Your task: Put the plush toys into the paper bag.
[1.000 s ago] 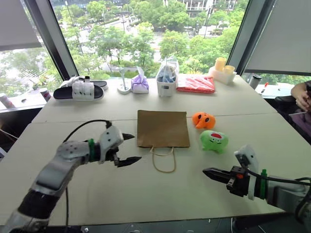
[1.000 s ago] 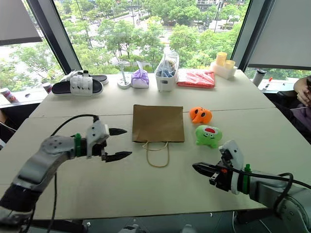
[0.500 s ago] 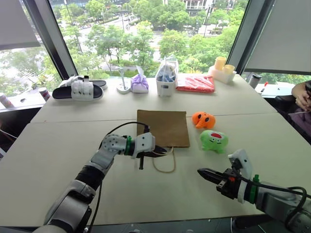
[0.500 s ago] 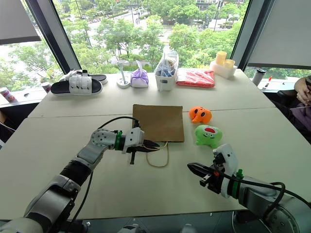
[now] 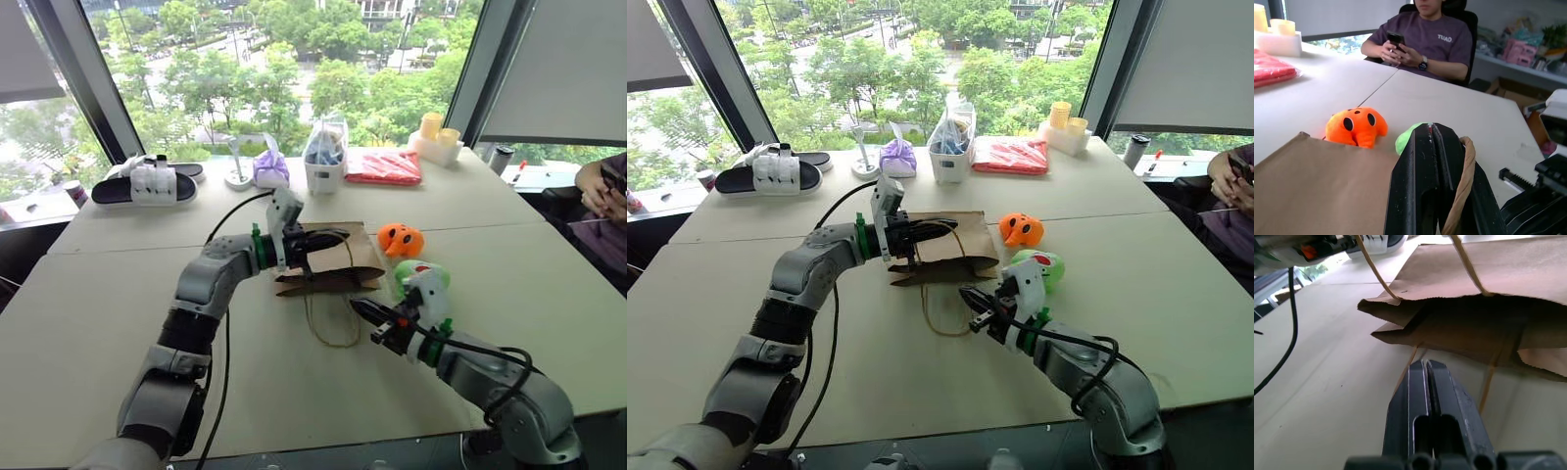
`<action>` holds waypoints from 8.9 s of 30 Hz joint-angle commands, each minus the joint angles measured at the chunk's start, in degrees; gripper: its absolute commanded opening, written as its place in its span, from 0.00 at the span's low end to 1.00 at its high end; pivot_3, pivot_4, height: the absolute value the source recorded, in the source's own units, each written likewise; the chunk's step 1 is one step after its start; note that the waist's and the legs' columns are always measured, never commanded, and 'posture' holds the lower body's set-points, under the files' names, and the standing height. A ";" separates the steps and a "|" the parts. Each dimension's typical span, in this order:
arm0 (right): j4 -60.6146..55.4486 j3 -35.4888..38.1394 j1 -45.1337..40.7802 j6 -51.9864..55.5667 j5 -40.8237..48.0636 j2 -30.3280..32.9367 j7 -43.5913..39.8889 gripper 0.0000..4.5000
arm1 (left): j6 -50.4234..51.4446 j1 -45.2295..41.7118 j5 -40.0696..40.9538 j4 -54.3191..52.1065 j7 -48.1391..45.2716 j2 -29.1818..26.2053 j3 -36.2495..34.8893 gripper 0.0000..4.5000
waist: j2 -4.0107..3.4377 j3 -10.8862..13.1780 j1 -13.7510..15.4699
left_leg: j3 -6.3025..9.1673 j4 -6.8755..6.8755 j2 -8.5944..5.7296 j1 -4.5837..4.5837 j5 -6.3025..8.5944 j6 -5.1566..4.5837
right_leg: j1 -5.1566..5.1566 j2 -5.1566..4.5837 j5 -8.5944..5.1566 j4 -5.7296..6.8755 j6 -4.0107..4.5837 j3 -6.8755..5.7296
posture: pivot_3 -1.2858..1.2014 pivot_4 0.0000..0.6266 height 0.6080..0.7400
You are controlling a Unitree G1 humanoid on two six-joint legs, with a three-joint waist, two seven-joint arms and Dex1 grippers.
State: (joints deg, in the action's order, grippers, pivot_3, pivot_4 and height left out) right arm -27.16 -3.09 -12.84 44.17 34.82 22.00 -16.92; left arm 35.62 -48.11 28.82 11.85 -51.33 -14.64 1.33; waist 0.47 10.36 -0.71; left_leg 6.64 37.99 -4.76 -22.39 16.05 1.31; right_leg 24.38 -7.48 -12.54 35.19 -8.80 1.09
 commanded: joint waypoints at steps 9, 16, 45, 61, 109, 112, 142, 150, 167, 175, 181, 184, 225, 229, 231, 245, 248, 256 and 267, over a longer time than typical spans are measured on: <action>27.61 -8.21 -15.64 -12.26 -17.63 -8.19 0.18 0.00 | 9.14 0.06 8.46 -7.27 7.22 3.47 -5.19 0.01 | -0.01 -0.01 -0.21 | 0.00 -0.04 0.01 0.02 -0.13 0.23 | 0.07 0.06 0.03 0.06 0.06 0.05 | 0.52 0.24 1.00; 35.59 -10.88 -17.25 -13.75 -24.61 -9.22 -0.87 0.00 | 9.19 -2.24 10.56 -9.03 8.04 2.97 -6.54 0.01 | -0.01 -0.01 -0.22 | -0.01 -0.07 0.00 0.00 -0.21 0.39 | 0.10 0.06 0.04 0.02 0.06 0.06 | 0.52 0.24 1.00; 13.68 -6.16 -8.34 -15.13 -22.52 -8.94 -9.02 0.19 | 11.52 -0.01 19.35 -12.31 11.18 2.32 -7.08 0.00 | -0.07 -0.04 -0.06 | -0.02 -0.08 0.01 0.02 -0.24 0.45 | 0.09 0.09 0.04 0.02 0.08 0.10 | 0.52 0.24 1.00; 6.60 20.68 0.58 -4.35 -8.55 5.37 -3.95 1.00 | 11.04 1.57 17.47 -10.76 8.74 0.57 -6.30 0.00 | -0.06 -0.04 -0.01 | -0.08 -0.08 0.02 0.01 -0.07 0.14 | 0.04 0.10 0.06 -0.01 0.11 0.11 | 0.52 0.24 1.00; 16.14 -1.19 -13.59 -4.66 -11.80 -12.02 4.92 0.24 | 11.97 0.07 21.66 -12.16 16.88 4.00 -11.35 0.00 | -0.11 -0.04 0.00 | -0.03 -0.10 0.16 0.01 -0.26 0.48 | 0.13 0.25 0.10 0.01 0.18 0.18 | 0.52 0.24 1.00; 15.10 -2.13 -14.01 -4.65 -13.09 -11.41 3.95 0.58 | 11.07 -0.83 21.85 -10.98 20.45 5.35 -13.43 0.00 | -0.11 -0.04 -0.06 | -0.03 -0.10 0.15 0.00 -0.26 0.49 | 0.13 0.25 0.10 0.00 0.18 0.18 | 0.52 0.24 1.00; 83.74 5.99 -46.97 -28.40 -23.56 -0.56 7.86 0.91 | 9.73 2.41 18.92 -13.09 21.79 3.21 -12.38 0.00 | -0.12 -0.04 -0.28 | -0.41 -0.53 0.51 0.00 -0.37 0.68 | 0.33 0.56 0.26 -0.08 0.44 0.31 | 0.52 0.24 1.00; 97.47 4.89 -51.97 -33.33 -29.79 -1.05 5.84 0.40 | 9.88 3.64 19.10 -15.03 22.87 2.45 -12.82 0.00 | -0.11 -0.04 -0.47 | -0.33 -0.72 0.44 -0.04 -0.44 0.81 | 0.38 0.51 0.26 -0.17 0.44 0.30 | 0.52 0.24 1.00; 11.73 18.33 -15.79 4.26 -5.73 9.71 -3.67 0.00 | 10.07 -3.96 23.99 -6.23 23.23 6.29 -16.89 0.00 | -0.15 -0.05 -0.35 | 0.00 -0.78 0.42 -0.21 -0.49 0.87 | 0.47 0.56 0.26 -0.10 0.43 0.23 | 0.52 0.24 1.00; -7.60 15.65 -7.03 16.65 10.65 3.83 -1.18 0.00 | 10.62 -6.18 26.74 -3.50 24.60 8.43 -17.87 0.00 | -0.14 -0.04 -0.22 | -0.19 -0.57 0.56 0.26 -0.34 0.59 | 0.09 0.67 0.33 -0.09 0.54 0.25 | 0.52 0.24 1.00; 5.02 5.34 -15.48 9.70 0.45 0.15 0.80 0.00 | 12.97 -5.88 30.59 -5.05 25.43 9.37 -18.61 0.00 | -0.13 -0.04 -0.04 | -0.19 -0.25 0.54 0.19 -0.35 0.60 | 0.05 0.68 0.34 -0.02 0.55 0.22 | 0.52 0.24 1.00; 13.98 0.38 -20.58 5.03 -5.52 -1.10 -0.02 0.00 | 12.85 -5.87 32.60 -5.25 28.07 10.61 -20.02 0.00 | -0.13 -0.04 -0.09 | -0.19 -0.24 0.54 0.14 -0.38 0.65 | 0.10 0.67 0.34 -0.03 0.55 0.23 | 0.52 0.24 1.00; -1.82 35.75 14.18 16.38 26.51 -2.00 1.34 0.99 | 9.10 -7.36 33.66 2.99 30.17 12.16 -21.18 0.00 | -0.10 -0.04 1.28 | -0.16 -0.21 0.52 0.03 -0.28 0.49 | 0.10 0.68 0.34 -0.10 0.55 0.25 | 0.52 0.24 1.00; -1.48 32.32 16.51 14.33 26.96 -5.38 3.10 0.99 | 9.45 -7.48 33.93 2.91 30.34 11.85 -21.24 0.00 | -0.10 -0.04 1.25 | -0.13 -0.17 0.52 0.03 -0.28 0.49 | 0.08 0.70 0.34 -0.08 0.55 0.23 | 0.52 0.24 1.00; -1.48 31.39 16.07 13.18 28.85 -7.63 4.17 0.99 | 9.58 -7.62 33.94 2.98 30.34 11.67 -21.23 0.00 | -0.10 -0.04 1.09 | -0.14 -0.17 0.53 0.03 -0.28 0.49 | 0.08 0.70 0.34 -0.08 0.55 0.24 | 0.52 0.24 1.00; -4.60 28.64 16.01 7.92 40.69 -8.13 7.87 0.00 | 10.00 -7.18 31.94 1.12 29.16 9.44 -19.75 0.00 | -0.10 -0.04 1.13 | -0.12 -0.17 0.52 0.03 -0.28 0.49 | 0.08 0.70 0.34 -0.09 0.55 0.24 | 0.52 0.24 1.00; -7.76 30.67 12.98 5.19 52.29 -4.04 9.21 0.00 | 9.72 -7.59 28.48 0.15 26.42 5.65 -17.43 0.00 | -0.10 -0.03 0.94 | -0.12 -0.17 0.52 0.03 -0.27 0.49 | 0.08 0.70 0.34 -0.09 0.55 0.24 | 0.52 0.24 1.00; -6.47 29.41 -0.87 -3.59 67.94 6.91 15.75 0.00 | 8.30 -12.04 24.79 6.92 22.12 0.45 -17.45 0.00 | -0.07 -0.02 0.77 | -0.07 -0.16 0.54 0.02 -0.26 0.45 | 0.04 0.72 0.33 -0.10 0.54 0.18 | 0.52 0.24 1.00; 0.01 22.67 -1.75 -4.02 59.33 8.70 14.00 0.28 | 7.48 -11.96 17.24 13.21 13.36 1.98 -12.88 0.28 | -0.06 -0.01 0.96 | -0.11 -0.15 0.54 -0.03 -0.19 0.34 | 0.09 0.72 0.33 -0.11 0.54 0.19 | 0.52 0.24 1.00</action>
State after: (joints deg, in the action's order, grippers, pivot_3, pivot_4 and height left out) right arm -26.29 18.98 -14.93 40.84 94.97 30.21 -2.11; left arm 43.45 -59.22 46.66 26.19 -36.30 -12.13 -11.78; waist 0.41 10.36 0.25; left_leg 6.54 37.85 -4.22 -22.42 15.86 1.64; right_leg 24.47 -6.76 -12.21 35.08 -8.26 1.28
